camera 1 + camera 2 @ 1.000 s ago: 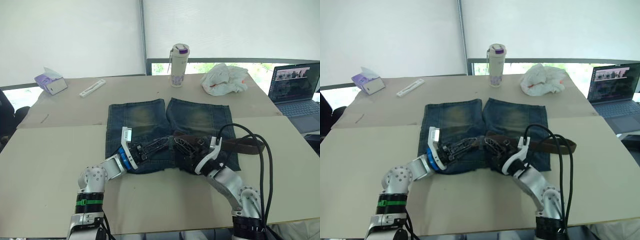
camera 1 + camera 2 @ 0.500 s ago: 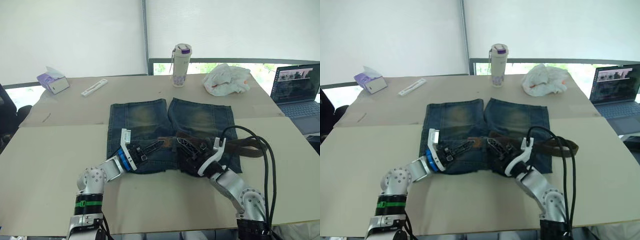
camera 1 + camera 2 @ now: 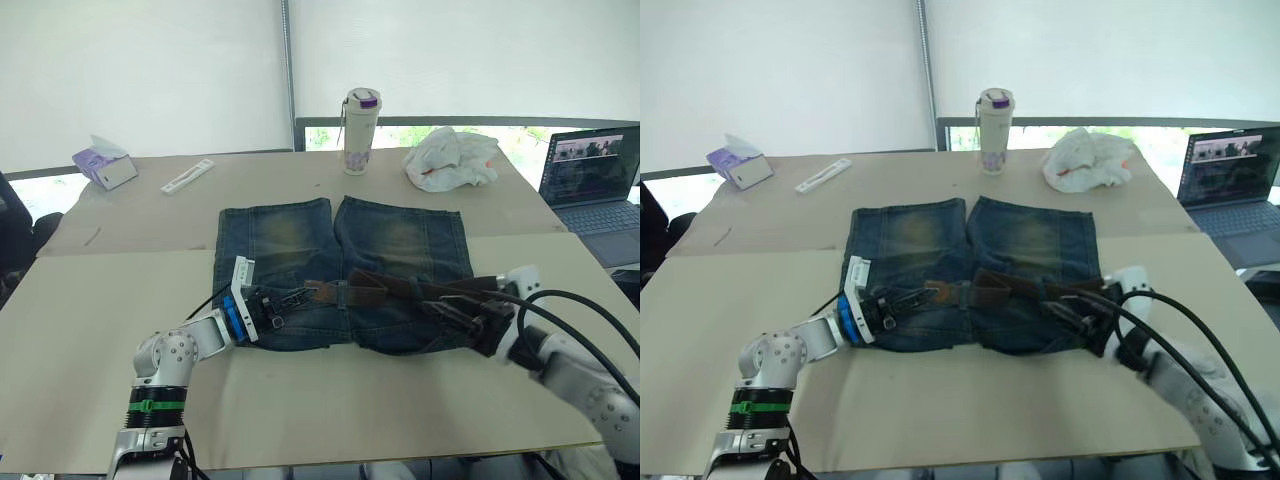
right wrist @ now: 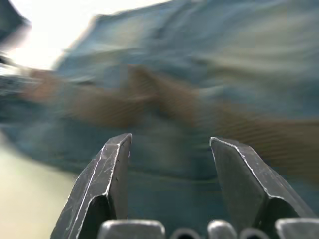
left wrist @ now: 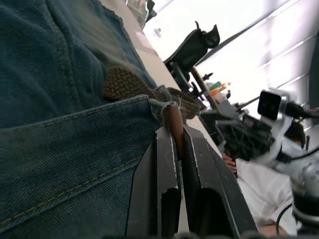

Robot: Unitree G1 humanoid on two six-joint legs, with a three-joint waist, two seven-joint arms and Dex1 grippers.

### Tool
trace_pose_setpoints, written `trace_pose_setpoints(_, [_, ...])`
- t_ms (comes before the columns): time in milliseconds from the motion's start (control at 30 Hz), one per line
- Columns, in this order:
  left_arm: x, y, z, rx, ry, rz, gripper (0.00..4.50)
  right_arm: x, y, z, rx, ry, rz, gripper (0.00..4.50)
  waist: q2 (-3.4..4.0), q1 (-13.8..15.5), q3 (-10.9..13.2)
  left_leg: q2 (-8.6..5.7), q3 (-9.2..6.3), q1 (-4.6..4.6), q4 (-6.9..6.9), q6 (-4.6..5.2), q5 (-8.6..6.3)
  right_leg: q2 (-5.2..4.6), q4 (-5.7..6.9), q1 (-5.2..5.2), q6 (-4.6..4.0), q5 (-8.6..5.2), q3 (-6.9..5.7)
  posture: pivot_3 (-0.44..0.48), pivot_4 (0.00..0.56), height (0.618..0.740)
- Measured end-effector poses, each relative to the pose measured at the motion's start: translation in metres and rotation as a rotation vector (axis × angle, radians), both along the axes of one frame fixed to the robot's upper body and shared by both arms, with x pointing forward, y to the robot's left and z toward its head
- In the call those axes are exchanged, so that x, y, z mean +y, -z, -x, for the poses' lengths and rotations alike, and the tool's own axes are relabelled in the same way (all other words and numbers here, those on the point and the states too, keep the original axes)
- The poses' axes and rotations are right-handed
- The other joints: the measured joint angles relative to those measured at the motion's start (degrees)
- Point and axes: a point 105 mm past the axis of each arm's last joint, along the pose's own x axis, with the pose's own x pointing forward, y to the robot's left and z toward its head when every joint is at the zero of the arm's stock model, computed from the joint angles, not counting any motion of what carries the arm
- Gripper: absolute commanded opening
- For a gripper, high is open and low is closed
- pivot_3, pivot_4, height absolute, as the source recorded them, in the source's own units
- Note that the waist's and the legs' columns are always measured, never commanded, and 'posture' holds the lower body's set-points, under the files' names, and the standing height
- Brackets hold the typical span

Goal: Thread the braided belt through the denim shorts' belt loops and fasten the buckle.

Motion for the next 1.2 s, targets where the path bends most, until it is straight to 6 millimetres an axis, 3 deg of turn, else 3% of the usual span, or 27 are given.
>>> trace_pose_setpoints(67, [0.000, 0.000, 0.000, -0.002, 0.002, -0.002, 0.00, -0.013, 0.015, -0.003, 0.047, 0.041, 0.055, 2.81, -0.01, 0.47, 0.00, -0.01, 0.00, -0.01, 0.01, 0.00, 0.00, -0.03, -0.03, 0.03, -0.01, 0.01, 0.00, 0.000, 0.150, 0.740])
trace_pose_setpoints(200, [0.000, 0.000, -0.001, -0.013, -0.005, -0.009, 0.00, -0.013, 0.033, -0.005, 0.128, 0.039, 0.088, 2.81, -0.02, 0.88, 0.02, 0.00, -0.01, 0.00, 0.02, 0.00, 0.00, -0.10, -0.01, 0.03, -0.01, 0.02, 0.03, 0.000, 0.150, 0.740])
trace_pose_setpoints(300, [-0.001, -0.001, -0.002, -0.016, -0.005, -0.009, 0.00, -0.009, 0.037, -0.004, 0.159, 0.017, 0.093, 2.03, -0.01, 0.97, 0.01, 0.00, -0.03, -0.01, 0.01, 0.00, 0.00, -0.09, -0.01, 0.03, -0.02, 0.02, 0.01, 0.000, 0.150, 0.740])
trace_pose_setpoints(500, [0.001, -0.001, -0.004, -0.034, -0.022, -0.019, 0.00, -0.007, 0.036, -0.001, 0.168, 0.011, 0.039, 0.01, 0.01, 1.09, 0.00, 0.00, -0.04, -0.01, 0.02, 0.00, 0.00, -0.12, -0.01, 0.06, -0.01, 0.02, 0.00, 0.000, 0.150, 0.740])
trace_pose_setpoints(633, [0.002, 0.000, -0.005, -0.043, -0.026, -0.020, 0.00, -0.021, 0.033, -0.004, 0.148, 0.094, 0.028, 0.01, 0.02, 1.11, -0.01, -0.01, -0.04, 0.00, 0.02, 0.00, 0.00, -0.12, -0.01, 0.07, -0.01, 0.02, -0.01, 0.000, 0.150, 0.740])
trace_pose_setpoints(967, [0.007, 0.011, -0.008, -0.043, -0.037, -0.055, 0.00, -0.084, 0.037, 0.001, 0.166, 0.415, 0.034, 0.01, 0.14, 1.66, -0.08, -0.08, -0.04, 0.02, 0.02, 0.00, 0.00, -0.23, -0.09, 0.19, 0.01, 0.02, -0.05, 0.000, 0.150, 0.740])
trace_pose_setpoints(1133, [0.009, 0.011, -0.008, -0.059, -0.032, -0.064, 0.00, -0.093, 0.040, 0.008, 0.197, 0.486, -0.023, 0.01, 0.17, 1.60, -0.10, -0.06, -0.05, 0.06, 0.01, 0.00, 0.00, -0.21, -0.11, 0.27, 0.01, 0.02, -0.07, 0.000, 0.150, 0.740])
trace_pose_setpoints(1200, [0.019, 0.011, -0.005, -0.055, -0.044, -0.057, 0.00, -0.093, 0.040, 0.010, 0.208, 0.494, -0.034, 0.01, 0.19, 1.31, -0.11, -0.03, -0.04, 0.10, 0.00, 0.00, 0.00, -0.21, -0.11, 0.30, 0.01, 0.02, -0.07, 0.000, 0.150, 0.740])
